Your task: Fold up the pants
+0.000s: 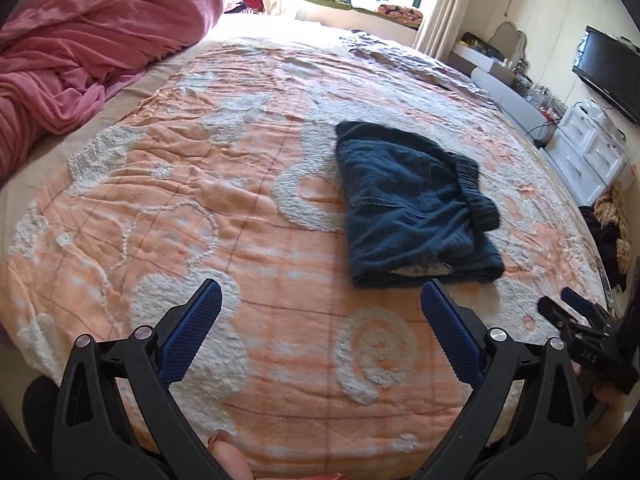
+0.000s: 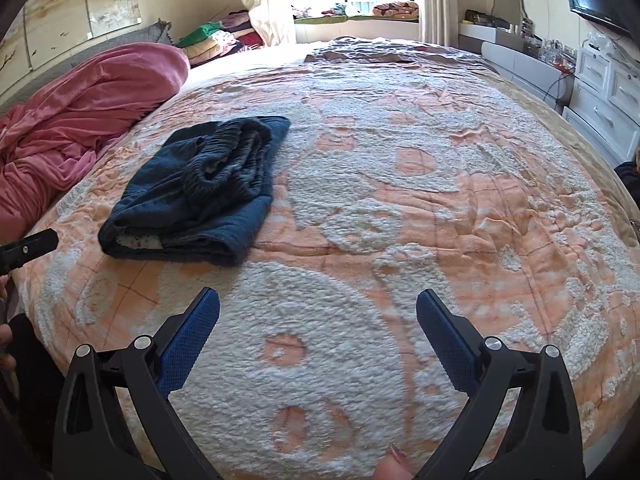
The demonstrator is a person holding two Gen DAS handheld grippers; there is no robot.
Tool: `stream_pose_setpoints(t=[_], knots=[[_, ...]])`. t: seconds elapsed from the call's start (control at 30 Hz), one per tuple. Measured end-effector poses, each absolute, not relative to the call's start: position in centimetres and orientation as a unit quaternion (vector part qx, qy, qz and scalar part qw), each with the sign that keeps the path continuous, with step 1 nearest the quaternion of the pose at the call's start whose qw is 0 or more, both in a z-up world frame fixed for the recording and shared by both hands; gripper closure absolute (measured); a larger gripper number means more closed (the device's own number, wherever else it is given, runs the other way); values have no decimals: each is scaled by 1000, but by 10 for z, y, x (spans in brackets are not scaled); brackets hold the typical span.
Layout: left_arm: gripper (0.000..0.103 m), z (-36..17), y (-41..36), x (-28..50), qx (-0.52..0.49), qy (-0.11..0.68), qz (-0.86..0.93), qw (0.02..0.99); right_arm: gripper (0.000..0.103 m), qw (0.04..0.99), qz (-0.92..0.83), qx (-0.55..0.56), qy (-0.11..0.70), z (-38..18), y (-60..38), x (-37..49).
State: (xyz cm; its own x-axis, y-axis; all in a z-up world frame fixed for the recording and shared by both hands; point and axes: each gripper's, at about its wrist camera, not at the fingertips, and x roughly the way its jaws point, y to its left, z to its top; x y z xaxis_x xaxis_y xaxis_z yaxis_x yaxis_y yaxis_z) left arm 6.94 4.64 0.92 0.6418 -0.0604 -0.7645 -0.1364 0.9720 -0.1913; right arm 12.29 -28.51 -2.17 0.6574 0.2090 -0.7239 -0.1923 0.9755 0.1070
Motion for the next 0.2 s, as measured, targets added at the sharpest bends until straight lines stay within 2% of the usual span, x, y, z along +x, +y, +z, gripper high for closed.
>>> stream_pose_setpoints(t=[0.2], knots=[[9, -23, 130, 141, -35, 464, 134, 875, 5, 913, -15, 30, 407, -17, -387, 178]])
